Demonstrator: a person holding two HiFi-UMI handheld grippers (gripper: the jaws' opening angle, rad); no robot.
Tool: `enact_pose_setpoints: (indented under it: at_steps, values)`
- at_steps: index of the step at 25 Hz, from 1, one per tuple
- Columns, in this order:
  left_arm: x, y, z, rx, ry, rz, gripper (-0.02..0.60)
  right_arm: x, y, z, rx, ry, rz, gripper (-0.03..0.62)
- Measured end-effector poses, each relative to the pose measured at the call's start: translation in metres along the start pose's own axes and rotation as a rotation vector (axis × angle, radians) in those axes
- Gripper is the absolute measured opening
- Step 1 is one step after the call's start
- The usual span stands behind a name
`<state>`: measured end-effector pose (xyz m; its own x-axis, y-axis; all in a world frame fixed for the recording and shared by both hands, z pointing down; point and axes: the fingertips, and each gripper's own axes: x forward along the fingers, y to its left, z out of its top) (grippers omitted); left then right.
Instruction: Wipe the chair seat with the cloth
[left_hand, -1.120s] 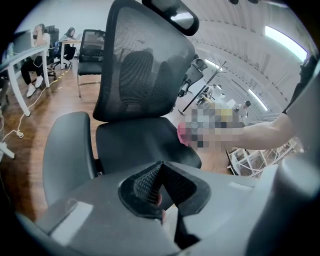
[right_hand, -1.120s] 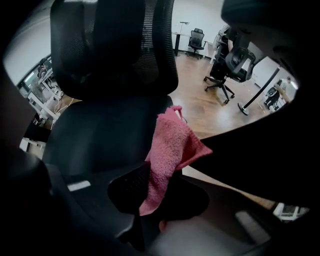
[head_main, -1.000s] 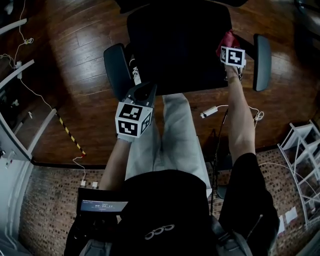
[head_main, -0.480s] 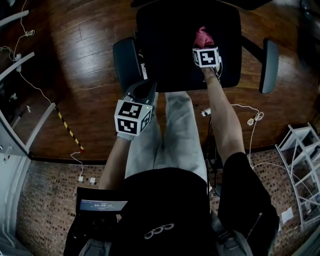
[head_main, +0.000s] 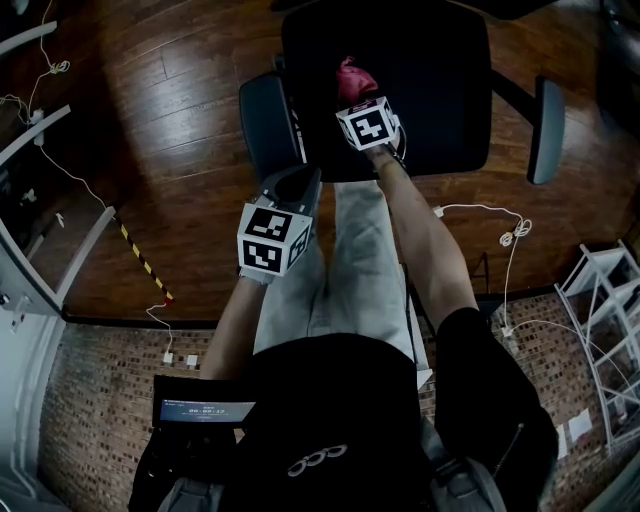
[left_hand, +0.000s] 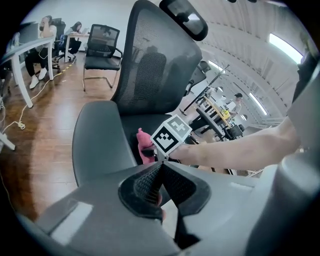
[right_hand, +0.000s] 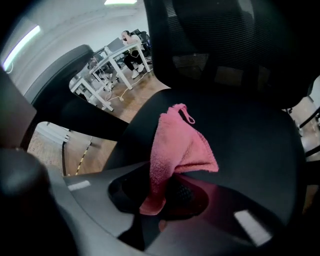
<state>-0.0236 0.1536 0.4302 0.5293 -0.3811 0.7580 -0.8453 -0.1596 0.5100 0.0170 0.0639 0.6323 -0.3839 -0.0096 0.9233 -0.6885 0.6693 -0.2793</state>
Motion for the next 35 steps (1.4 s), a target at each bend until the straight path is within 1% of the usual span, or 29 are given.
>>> enact_pose_setpoints:
  at_steps: [4,8,11,13,15,17,20,23,30,35]
  values:
    - [-0.002,-0.005,-0.009,0.023,0.009,-0.015,-0.006,-0.003,0.039,0.002,0.008,-0.034,0.096,0.067]
    - [-0.008,0.006,-0.008,0.047,0.010,-0.019,-0.006,-0.003,0.076,0.014,0.022,-0.078,0.189,0.067]
    - [-0.017,0.018,-0.007,0.060,0.014,-0.014,-0.006,0.000,0.101,0.026,0.007,-0.096,0.226,0.067]
    - [-0.023,0.016,-0.014,0.061,0.019,-0.007,-0.006,-0.001,0.115,0.022,-0.001,-0.093,0.248,0.067]
    - [-0.026,0.011,-0.018,0.060,0.017,0.003,-0.006,0.002,0.117,0.015,-0.016,-0.085,0.252,0.067]
    - [-0.024,0.005,-0.020,0.058,0.013,0.009,-0.006,0.006,0.110,0.009,-0.021,-0.082,0.245,0.067]
    - [-0.020,-0.007,-0.027,0.058,0.010,0.011,-0.006,0.006,0.094,0.002,0.008,-0.091,0.242,0.067]
    - [-0.016,-0.018,-0.031,0.053,0.004,0.017,-0.006,0.005,0.072,-0.005,0.022,-0.096,0.217,0.067]
    - [-0.011,-0.038,-0.032,0.047,-0.016,0.048,-0.006,-0.009,-0.006,-0.039,0.099,-0.077,0.108,0.067]
    - [-0.002,-0.066,-0.039,0.062,-0.011,0.034,-0.006,-0.027,-0.060,-0.065,0.123,-0.085,0.046,0.067]
